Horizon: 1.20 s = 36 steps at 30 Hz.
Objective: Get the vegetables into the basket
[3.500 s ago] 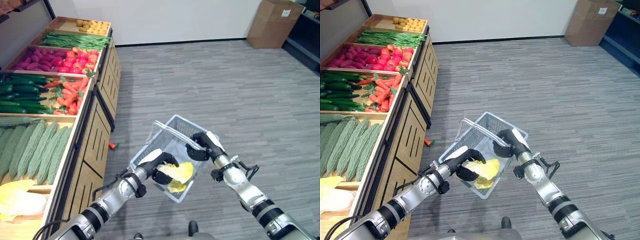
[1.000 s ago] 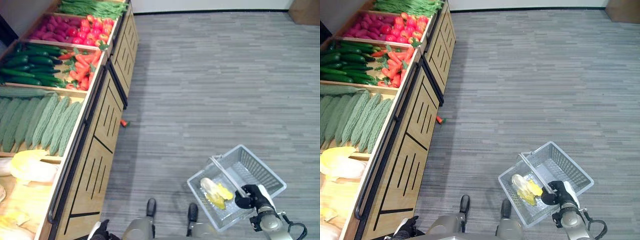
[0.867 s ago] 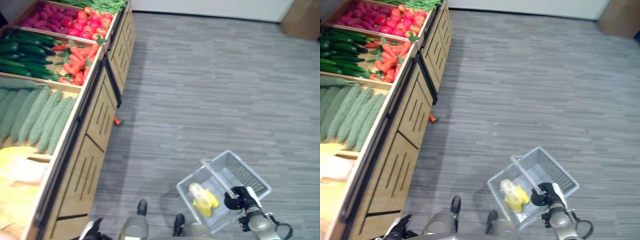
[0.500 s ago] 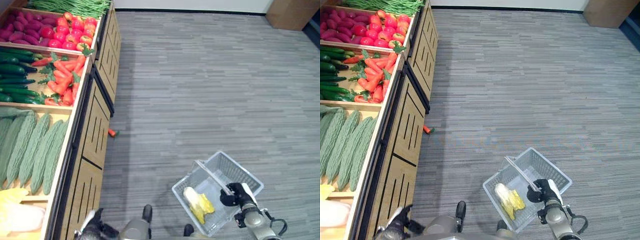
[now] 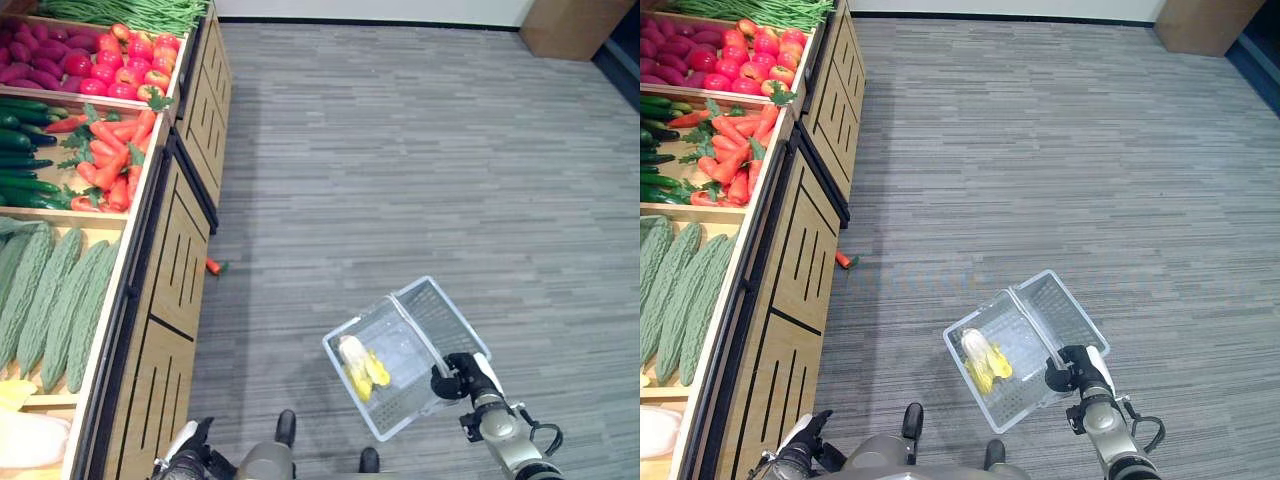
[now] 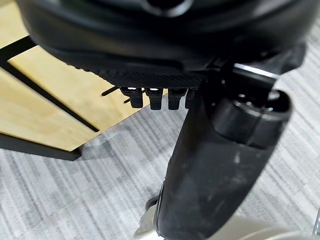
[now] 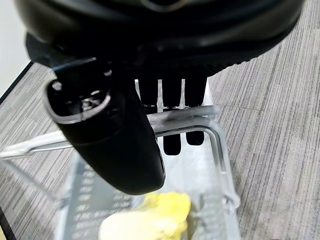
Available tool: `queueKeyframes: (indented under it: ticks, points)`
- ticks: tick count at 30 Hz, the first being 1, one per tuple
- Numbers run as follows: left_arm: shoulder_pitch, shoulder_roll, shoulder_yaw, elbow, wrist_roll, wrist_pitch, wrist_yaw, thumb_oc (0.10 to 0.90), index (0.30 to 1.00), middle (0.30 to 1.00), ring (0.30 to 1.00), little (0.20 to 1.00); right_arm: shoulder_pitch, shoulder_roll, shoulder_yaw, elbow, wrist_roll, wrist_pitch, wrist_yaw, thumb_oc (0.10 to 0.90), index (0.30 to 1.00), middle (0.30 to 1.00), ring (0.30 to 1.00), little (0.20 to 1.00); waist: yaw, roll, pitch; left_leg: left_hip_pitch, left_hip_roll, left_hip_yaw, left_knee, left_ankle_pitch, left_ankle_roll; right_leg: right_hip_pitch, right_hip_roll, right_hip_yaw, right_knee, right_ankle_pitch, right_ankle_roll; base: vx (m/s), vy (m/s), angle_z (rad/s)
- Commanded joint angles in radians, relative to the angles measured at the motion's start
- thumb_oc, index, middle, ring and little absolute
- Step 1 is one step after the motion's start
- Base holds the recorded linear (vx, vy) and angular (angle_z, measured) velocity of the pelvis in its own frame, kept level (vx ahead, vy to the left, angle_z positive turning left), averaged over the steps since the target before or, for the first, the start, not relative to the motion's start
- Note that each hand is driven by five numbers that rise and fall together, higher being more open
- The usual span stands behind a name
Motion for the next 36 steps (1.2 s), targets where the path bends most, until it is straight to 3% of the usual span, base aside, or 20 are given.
queueKeyframes:
  ticks: [1, 8, 9, 11, 13, 14, 16, 18, 20, 21, 23, 24, 26, 28, 30, 36]
  points:
    - [0.016, 0.04, 0.018, 0.024, 0.027, -0.006, 0.021, 0.9, 1.0, 1.0, 1.0, 1.0, 0.002, -0.08, -0.044, -0.101, -0.002, -0.079, -0.033, 0.4, 0.3, 0.3, 0.3, 0.3, -0.007, -0.005, -0.043, -0.105, -0.001, -0.024, 0.048, 0.012, -0.002, 0.038, -0.016, 0.003, 0.13, 0.061, 0.064, 0.0, 0.0, 0.0]
    - [0.019, 0.041, 0.005, 0.01, 0.035, -0.007, 0.019, 0.9, 1.0, 1.0, 1.0, 1.0, -0.009, -0.084, -0.046, -0.108, -0.01, -0.073, -0.037, 0.4, 0.3, 0.3, 0.3, 0.3, -0.004, -0.014, -0.048, -0.105, -0.027, -0.026, 0.078, -0.019, 0.015, 0.027, -0.042, 0.016, 0.163, 0.147, 0.09, 0.03, 0.048, -0.01]
    - [0.019, 0.042, 0.008, 0.008, 0.034, -0.004, 0.019, 0.9, 1.0, 1.0, 1.0, 1.0, -0.018, -0.084, -0.043, -0.115, -0.015, -0.072, -0.036, 0.4, 0.3, 0.3, 0.3, 0.3, -0.001, -0.013, -0.046, -0.101, -0.035, -0.025, 0.085, -0.03, 0.023, 0.01, -0.05, 0.028, 0.195, 0.192, 0.099, 0.03, 0.075, -0.03]
    - [0.018, 0.045, 0.012, 0.007, 0.031, -0.003, 0.019, 0.9, 1.0, 1.0, 1.0, 1.0, -0.026, -0.085, -0.041, -0.119, -0.014, -0.07, -0.037, 0.4, 0.3, 0.3, 0.3, 0.3, 0.003, -0.01, -0.044, -0.097, -0.037, -0.025, 0.088, -0.036, 0.029, -0.003, -0.054, 0.029, 0.221, 0.211, 0.105, 0.03, 0.096, -0.05]
    - [0.004, 0.054, 0.02, 0.014, 0.025, 0.001, 0.023, 0.9, 1.0, 1.0, 1.0, 1.0, -0.054, -0.089, -0.03, -0.13, -0.019, -0.068, -0.037, 0.4, 0.3, 0.3, 0.3, 0.3, 0.004, 0.014, -0.022, -0.069, -0.034, -0.038, 0.095, -0.056, 0.05, -0.085, -0.05, 0.035, 0.388, 0.25, 0.099, 0.04, 0.208, -0.16]
    - [-0.012, 0.067, 0.036, 0.021, 0.012, 0.009, 0.029, 0.9, 1.0, 1.0, 1.0, 1.0, -0.075, -0.086, -0.018, -0.144, -0.016, -0.07, -0.039, 0.4, 0.3, 0.3, 0.3, 0.3, -0.002, 0.034, 0.003, -0.054, -0.03, -0.057, 0.113, -0.067, 0.061, -0.135, -0.015, 0.042, 0.511, 0.253, 0.083, 0.08, 0.204, -0.1]
    - [-0.017, 0.075, 0.046, 0.02, -0.002, 0.015, 0.034, 0.9, 1.0, 1.0, 1.0, 1.0, -0.082, -0.085, -0.009, -0.158, -0.02, -0.068, -0.039, 0.4, 0.3, 0.3, 0.3, 0.3, -0.012, 0.054, 0.021, -0.016, -0.02, -0.068, 0.101, -0.072, 0.066, -0.211, -0.018, 0.012, 0.572, 0.231, 0.066, 0.12, 0.108, 0.18]
    - [-0.025, 0.076, 0.055, 0.04, -0.013, 0.019, 0.034, 0.9, 1.0, 1.0, 1.0, 1.0, -0.097, -0.089, -0.001, -0.162, -0.023, -0.065, -0.036, 0.4, 0.3, 0.3, 0.3, 0.3, -0.032, 0.066, 0.045, 0.047, -0.008, -0.082, 0.079, -0.084, 0.054, -0.269, -0.043, -0.054, 0.51, 0.148, 0.04, 0.22, -0.028, 0.17]
    - [-0.032, 0.075, 0.053, 0.048, -0.011, 0.02, 0.035, 0.9, 1.0, 1.0, 1.0, 1.0, -0.107, -0.092, -0.001, -0.155, -0.02, -0.066, -0.039, 0.4, 0.3, 0.3, 0.3, 0.3, -0.035, 0.063, 0.051, 0.054, -0.007, -0.09, 0.088, -0.095, 0.044, -0.283, -0.051, -0.056, 0.448, 0.133, 0.038, 0.2, -0.169, 0.2]
    - [-0.036, 0.068, 0.057, 0.065, -0.013, 0.021, 0.034, 0.9, 1.0, 1.0, 1.0, 1.0, -0.129, -0.092, 0.006, -0.149, -0.015, -0.067, -0.044, 0.4, 0.3, 0.3, 0.3, 0.3, -0.045, 0.055, 0.06, 0.077, 0.0, -0.116, 0.096, -0.123, 0.021, -0.293, -0.072, -0.031, 0.309, 0.141, 0.052, 0.29, -0.277, 0.45]
    - [-0.036, 0.064, 0.061, 0.073, -0.011, 0.021, 0.034, 0.9, 1.0, 1.0, 1.0, 1.0, -0.133, -0.092, 0.007, -0.153, -0.017, -0.064, -0.046, 0.4, 0.3, 0.3, 0.3, 0.3, -0.052, 0.058, 0.064, 0.096, 0.011, -0.124, 0.098, -0.139, 0.01, -0.29, -0.074, -0.019, 0.255, 0.154, 0.057, 0.22, -0.192, 0.42]
    - [-0.037, 0.064, 0.063, 0.083, -0.005, 0.019, 0.031, 0.9, 1.0, 1.0, 1.0, 1.0, -0.135, -0.095, 0.008, -0.159, -0.019, -0.066, -0.045, 0.4, 0.3, 0.3, 0.3, 0.3, -0.062, 0.054, 0.062, 0.115, 0.021, -0.139, 0.099, -0.159, -0.003, -0.31, -0.082, 0.02, 0.185, 0.19, 0.071, 0.22, -0.181, 0.3]
    - [-0.03, 0.054, 0.069, 0.09, -0.004, 0.021, 0.03, 0.9, 1.0, 1.0, 1.0, 1.0, -0.126, -0.095, 0.008, -0.165, -0.024, -0.062, -0.041, 0.4, 0.3, 0.3, 0.3, 0.3, -0.068, 0.047, 0.058, 0.146, 0.037, -0.16, 0.098, -0.178, -0.017, -0.325, -0.085, 0.053, 0.159, 0.229, 0.087, 0.28, -0.26, 0.25]
    - [-0.018, 0.043, 0.076, 0.102, -0.001, 0.025, 0.034, 0.9, 1.0, 1.0, 1.0, 1.0, -0.106, -0.09, 0.007, -0.167, -0.022, -0.061, -0.032, 0.4, 0.3, 0.3, 0.3, 0.3, -0.062, 0.037, 0.038, 0.164, 0.063, -0.189, 0.095, -0.187, -0.035, -0.295, -0.068, 0.04, 0.145, 0.2, 0.08, 0.25, -0.321, 0.32]
    - [-0.005, 0.032, 0.078, 0.111, -0.005, 0.028, 0.038, 0.9, 1.0, 1.0, 1.0, 1.0, -0.097, -0.099, 0.004, -0.139, -0.012, -0.063, -0.026, 0.4, 0.3, 0.3, 0.3, 0.3, -0.055, 0.045, 0.013, 0.166, 0.113, -0.226, 0.084, -0.152, -0.058, -0.281, -0.024, -0.007, 0.171, 0.166, 0.056, 0.22, -0.361, 0.74]
    - [-0.019, 0.012, 0.05, 0.1, -0.012, 0.03, 0.042, 0.9, 1.0, 1.0, 1.0, 1.0, -0.087, -0.146, -0.022, -0.165, 0.003, -0.07, -0.038, 0.4, 0.3, 0.3, 0.3, 0.3, -0.065, 0.064, 0.004, 0.137, 0.179, -0.266, 0.064, -0.082, -0.089, -0.271, 0.016, -0.073, 0.198, 0.107, 0.022, 0.12, -0.244, 0.49]
